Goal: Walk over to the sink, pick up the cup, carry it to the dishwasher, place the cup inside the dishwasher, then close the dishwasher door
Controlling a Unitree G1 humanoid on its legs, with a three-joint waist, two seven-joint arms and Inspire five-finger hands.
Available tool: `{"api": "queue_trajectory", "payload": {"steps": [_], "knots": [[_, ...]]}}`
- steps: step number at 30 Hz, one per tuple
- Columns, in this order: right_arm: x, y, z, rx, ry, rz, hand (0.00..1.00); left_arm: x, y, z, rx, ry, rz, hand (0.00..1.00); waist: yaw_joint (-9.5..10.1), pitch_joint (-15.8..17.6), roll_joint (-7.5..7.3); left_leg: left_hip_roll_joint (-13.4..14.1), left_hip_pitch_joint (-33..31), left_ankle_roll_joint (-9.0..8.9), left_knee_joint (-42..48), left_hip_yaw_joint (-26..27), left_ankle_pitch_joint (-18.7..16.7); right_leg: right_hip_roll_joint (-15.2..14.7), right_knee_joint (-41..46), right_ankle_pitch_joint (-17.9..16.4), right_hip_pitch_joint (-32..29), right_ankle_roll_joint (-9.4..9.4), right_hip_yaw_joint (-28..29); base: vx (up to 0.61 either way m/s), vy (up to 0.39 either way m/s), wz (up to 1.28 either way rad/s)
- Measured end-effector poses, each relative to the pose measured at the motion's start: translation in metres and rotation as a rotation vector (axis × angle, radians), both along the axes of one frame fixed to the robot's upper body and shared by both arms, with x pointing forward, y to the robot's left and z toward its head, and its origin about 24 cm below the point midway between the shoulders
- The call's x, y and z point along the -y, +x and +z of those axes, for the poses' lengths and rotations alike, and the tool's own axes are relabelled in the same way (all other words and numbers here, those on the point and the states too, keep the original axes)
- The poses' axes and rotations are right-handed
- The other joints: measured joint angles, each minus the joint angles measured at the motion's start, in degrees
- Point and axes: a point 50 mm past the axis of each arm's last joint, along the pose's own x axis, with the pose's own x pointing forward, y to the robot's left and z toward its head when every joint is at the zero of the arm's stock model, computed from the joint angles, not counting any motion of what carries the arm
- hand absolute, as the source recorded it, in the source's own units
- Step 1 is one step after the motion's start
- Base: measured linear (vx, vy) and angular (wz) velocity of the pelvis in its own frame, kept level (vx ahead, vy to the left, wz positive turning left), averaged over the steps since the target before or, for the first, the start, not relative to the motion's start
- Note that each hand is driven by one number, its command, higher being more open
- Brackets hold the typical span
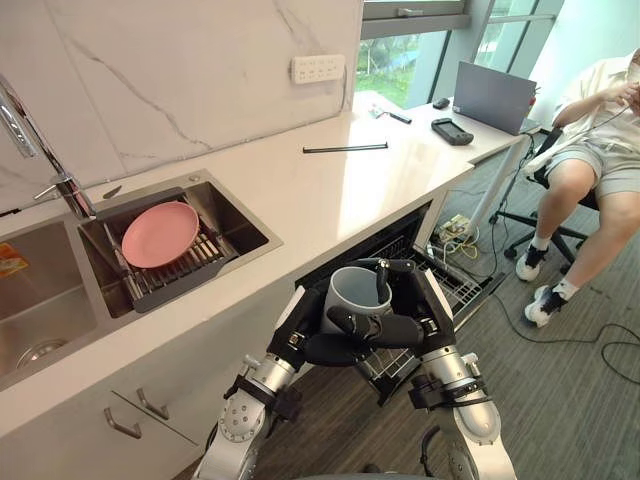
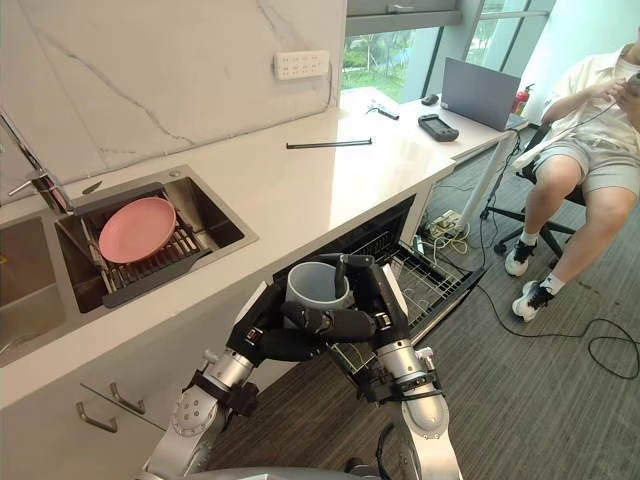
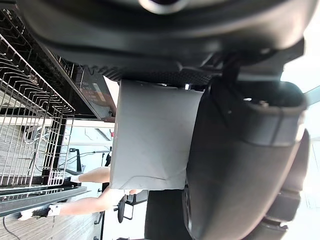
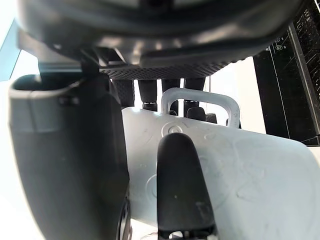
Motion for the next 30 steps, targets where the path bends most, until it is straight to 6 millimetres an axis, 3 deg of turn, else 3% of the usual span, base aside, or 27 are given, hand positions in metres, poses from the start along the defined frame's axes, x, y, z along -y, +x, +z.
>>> {"api": "queue_trajectory", "payload": {"steps": [10, 30], "knots": [[-0.005, 0.0, 0.008, 0.064, -0.071, -0.1, 0.0, 0.002, 0.002, 0.003, 0.016, -0.027, 0.031, 1.0, -0.03, 0.3, 0.31, -0.1, 0.0, -0.03, -0.5, -0.3, 0.0, 0.1, 0.4, -0.7, -0.5, 0.22, -0.2, 0.01, 0.001, 0.01], [-0.01, 0.0, 0.011, 0.075, -0.049, -0.231, 0.0, 0.012, 0.004, 0.007, 0.028, -0.05, 0.078, 1.0, -0.2, 1.1, 0.68, -0.1, -0.1, -0.09, -0.8, 1.2, -0.1, 0.3, 1.1, -0.7, -1.8, 0.2, 1.2, -0.01, 0.003, -0.03]]}}
